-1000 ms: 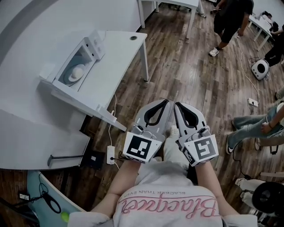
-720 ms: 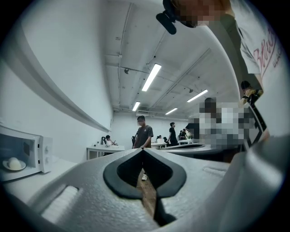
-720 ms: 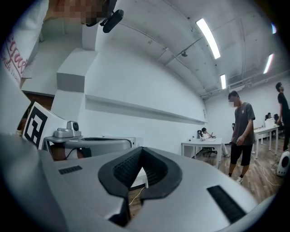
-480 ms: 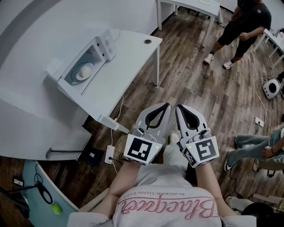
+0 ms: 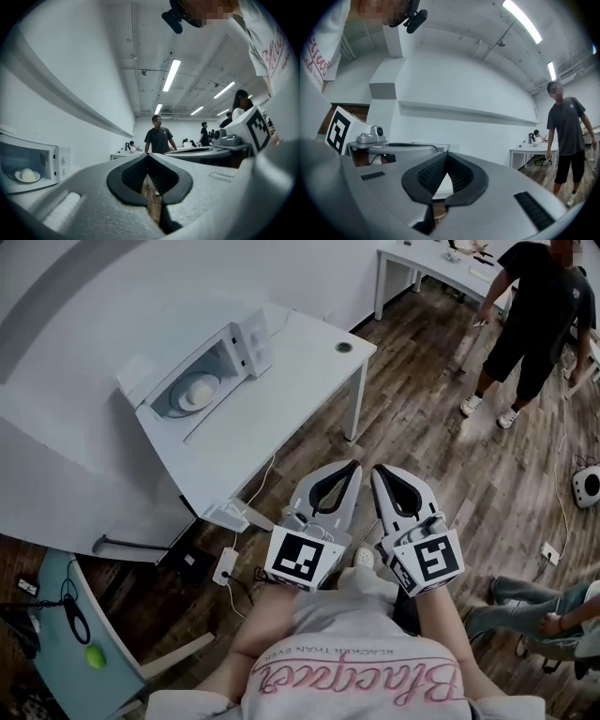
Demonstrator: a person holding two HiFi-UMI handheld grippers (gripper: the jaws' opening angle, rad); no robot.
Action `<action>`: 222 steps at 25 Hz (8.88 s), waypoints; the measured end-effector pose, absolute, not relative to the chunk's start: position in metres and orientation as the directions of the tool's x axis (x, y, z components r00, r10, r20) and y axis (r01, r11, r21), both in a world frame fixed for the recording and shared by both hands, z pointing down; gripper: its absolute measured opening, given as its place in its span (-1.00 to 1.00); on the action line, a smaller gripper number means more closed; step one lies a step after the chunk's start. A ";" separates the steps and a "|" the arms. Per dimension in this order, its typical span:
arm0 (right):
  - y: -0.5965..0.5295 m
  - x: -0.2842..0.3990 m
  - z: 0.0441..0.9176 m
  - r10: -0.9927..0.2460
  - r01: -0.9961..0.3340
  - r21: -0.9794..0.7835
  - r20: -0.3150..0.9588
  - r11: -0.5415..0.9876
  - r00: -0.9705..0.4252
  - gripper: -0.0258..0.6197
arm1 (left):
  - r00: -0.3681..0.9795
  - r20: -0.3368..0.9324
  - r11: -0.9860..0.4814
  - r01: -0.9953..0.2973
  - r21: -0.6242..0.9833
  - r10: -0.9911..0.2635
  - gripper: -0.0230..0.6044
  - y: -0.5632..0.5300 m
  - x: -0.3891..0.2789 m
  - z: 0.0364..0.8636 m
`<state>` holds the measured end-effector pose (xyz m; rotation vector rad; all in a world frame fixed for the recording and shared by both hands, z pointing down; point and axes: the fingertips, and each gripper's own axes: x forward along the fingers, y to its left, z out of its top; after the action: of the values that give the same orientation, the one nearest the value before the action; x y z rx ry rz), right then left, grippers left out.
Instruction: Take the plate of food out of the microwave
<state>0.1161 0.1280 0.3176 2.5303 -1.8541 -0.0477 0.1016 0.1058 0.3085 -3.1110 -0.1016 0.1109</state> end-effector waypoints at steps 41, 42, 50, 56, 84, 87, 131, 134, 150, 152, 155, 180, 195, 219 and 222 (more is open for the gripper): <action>-0.008 0.180 0.329 -0.967 -0.967 -0.011 -0.012 0.254 -0.254 -0.90 | 0.878 0.037 -0.878 -0.478 0.001 -0.478 -0.92 -0.025 0.160 0.336; -0.012 0.181 0.329 -0.966 -0.966 -0.010 -0.011 0.259 -0.259 -0.90 | 0.876 0.036 -0.877 -0.481 -0.001 -0.481 -0.92 -0.030 0.162 0.335; -0.049 0.196 0.330 -0.963 -0.963 -0.007 -0.009 0.268 -0.268 -0.90 | 0.893 0.069 -0.890 -0.449 0.079 -0.445 -0.92 -0.074 0.178 0.337; -0.090 0.200 0.331 -0.957 -0.957 -0.004 -0.003 0.290 -0.290 -0.90 | 0.882 0.058 -0.881 -0.470 0.061 -0.467 -0.92 -0.113 0.184 0.336; -0.251 0.161 0.348 -0.889 -0.892 -0.003 0.074 0.452 -0.451 -0.90 | 0.699 -0.043 -0.699 -0.708 0.104 -0.714 -0.92 -0.280 0.118 0.340; -0.259 0.157 0.350 -0.880 -0.883 -0.013 0.076 0.469 -0.468 -0.90 | 0.682 -0.026 -0.679 -0.723 0.126 -0.731 -0.92 -0.288 0.113 0.346; -0.349 0.156 0.440 -0.767 -0.783 -0.188 0.162 0.593 -0.621 -0.90 | 0.501 0.210 -0.158 -0.596 0.787 -0.840 -0.49 -0.410 0.094 0.531; -0.351 0.155 0.444 -0.764 -0.782 -0.190 0.173 0.593 -0.622 -0.90 | 0.494 0.204 -0.121 -0.548 0.828 -0.845 -0.49 -0.417 0.095 0.533; -0.369 0.150 0.445 -0.744 -0.769 -0.183 0.198 0.612 -0.639 -0.90 | 0.393 0.382 0.202 -0.426 0.882 -0.836 -0.50 -0.439 0.094 0.546; -0.370 0.152 0.446 -0.746 -0.771 -0.185 0.198 0.609 -0.636 -0.90 | 0.373 0.432 0.246 -0.452 0.857 -0.821 -0.50 -0.440 0.094 0.549; -0.372 0.155 0.446 -0.750 -0.776 -0.188 0.200 0.602 -0.631 -0.90 | 0.343 0.488 0.306 -0.465 0.831 -0.803 -0.55 -0.440 0.093 0.553; -0.349 0.161 0.451 -0.769 -0.793 -0.207 0.199 0.573 -0.608 -0.90 | 0.349 0.314 0.244 -0.231 0.942 -0.883 -0.86 -0.429 0.083 0.540; -0.332 0.162 0.452 -0.780 -0.804 -0.214 0.203 0.555 -0.592 -0.90 | 0.371 0.180 0.139 -0.135 0.981 -0.911 -0.87 -0.414 0.080 0.538; -0.289 0.146 0.441 -0.844 -0.862 -0.168 0.185 0.478 -0.504 -0.90 | 0.471 0.122 0.064 -0.139 0.988 -0.874 -0.87 -0.362 0.078 0.522; -0.283 0.145 0.441 -0.846 -0.865 -0.159 0.186 0.477 -0.500 -0.90 | 0.476 0.117 0.058 -0.137 0.989 -0.872 -0.87 -0.357 0.078 0.522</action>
<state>0.1453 -0.2829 0.4414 1.5257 -2.6284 0.3567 0.0781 -0.3569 0.5216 -3.4023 2.2743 1.6952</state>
